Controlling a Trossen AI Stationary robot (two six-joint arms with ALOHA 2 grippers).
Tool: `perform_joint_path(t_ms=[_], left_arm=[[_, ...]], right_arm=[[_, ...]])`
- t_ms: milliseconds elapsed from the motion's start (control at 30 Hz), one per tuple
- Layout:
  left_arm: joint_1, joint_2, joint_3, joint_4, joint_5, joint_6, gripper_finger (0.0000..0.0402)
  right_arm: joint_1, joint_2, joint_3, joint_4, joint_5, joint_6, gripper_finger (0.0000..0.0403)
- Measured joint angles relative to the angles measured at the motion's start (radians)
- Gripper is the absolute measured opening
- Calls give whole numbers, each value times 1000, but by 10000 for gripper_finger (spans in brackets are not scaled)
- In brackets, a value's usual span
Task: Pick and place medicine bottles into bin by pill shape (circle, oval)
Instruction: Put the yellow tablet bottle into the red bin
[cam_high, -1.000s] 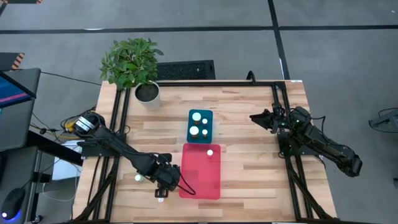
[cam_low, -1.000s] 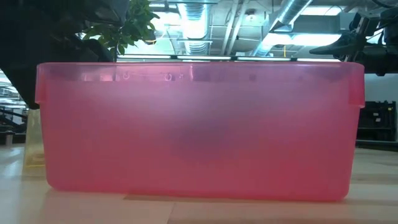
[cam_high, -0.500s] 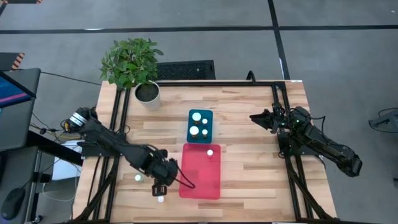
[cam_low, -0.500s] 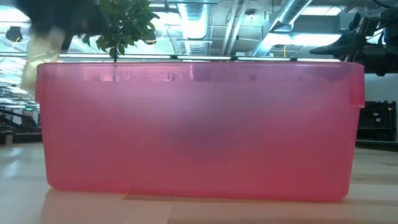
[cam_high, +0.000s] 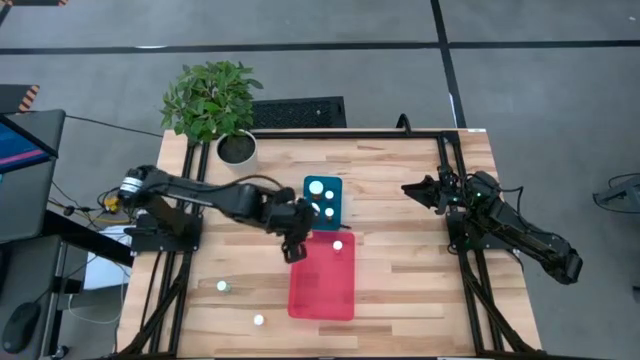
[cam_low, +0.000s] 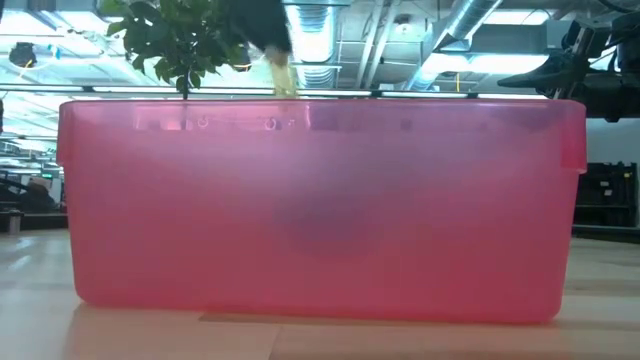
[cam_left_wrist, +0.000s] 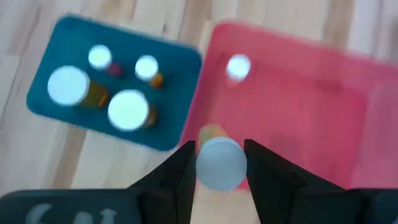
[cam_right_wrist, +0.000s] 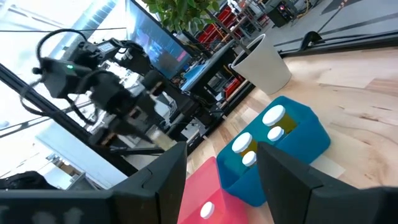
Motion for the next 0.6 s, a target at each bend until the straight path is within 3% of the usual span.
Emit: perform_joint_path(t_ms=[300, 600], left_arm=[[40, 151, 5, 107, 87, 69, 115], [34, 268, 5, 118, 98, 131, 116]], right_arm=[[-1, 10, 0, -4, 1, -1, 205], [0, 14, 0, -6, 1, -1, 205]])
